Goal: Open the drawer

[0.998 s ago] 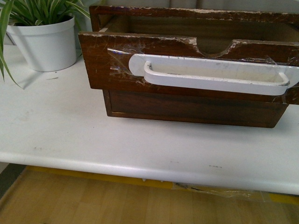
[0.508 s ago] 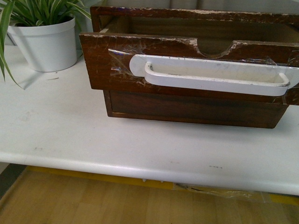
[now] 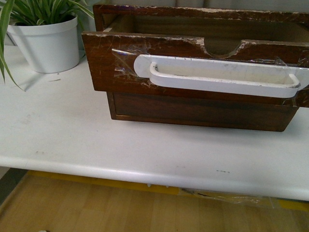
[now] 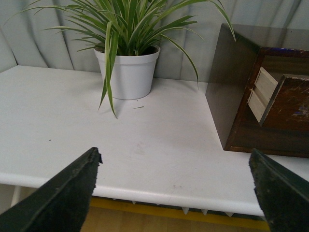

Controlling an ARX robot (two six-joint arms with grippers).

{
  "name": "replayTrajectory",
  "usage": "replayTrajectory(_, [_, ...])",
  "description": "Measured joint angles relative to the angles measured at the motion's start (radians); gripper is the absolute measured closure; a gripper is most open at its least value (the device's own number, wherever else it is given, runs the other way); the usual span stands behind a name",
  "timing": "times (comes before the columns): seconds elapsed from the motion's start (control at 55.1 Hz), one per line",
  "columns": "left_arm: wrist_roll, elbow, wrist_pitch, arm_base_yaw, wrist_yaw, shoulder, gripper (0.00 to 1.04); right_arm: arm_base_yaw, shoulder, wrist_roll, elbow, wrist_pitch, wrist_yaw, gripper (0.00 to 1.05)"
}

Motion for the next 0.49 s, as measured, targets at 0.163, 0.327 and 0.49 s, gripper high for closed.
replayTrajectory(0.163, [0.0, 0.0, 0.0, 0.0, 0.0, 0.0, 0.06, 0.0, 0.0, 0.0, 0.0, 0.0, 0.0, 0.09])
replayTrajectory(0.327, [0.0, 0.0, 0.0, 0.0, 0.0, 0.0, 0.06, 0.0, 0.0, 0.0, 0.0, 0.0, 0.0, 0.09])
replayTrajectory(0.49, [0.0, 0.0, 0.0, 0.0, 0.0, 0.0, 0.06, 0.0, 0.0, 0.0, 0.0, 0.0, 0.0, 0.09])
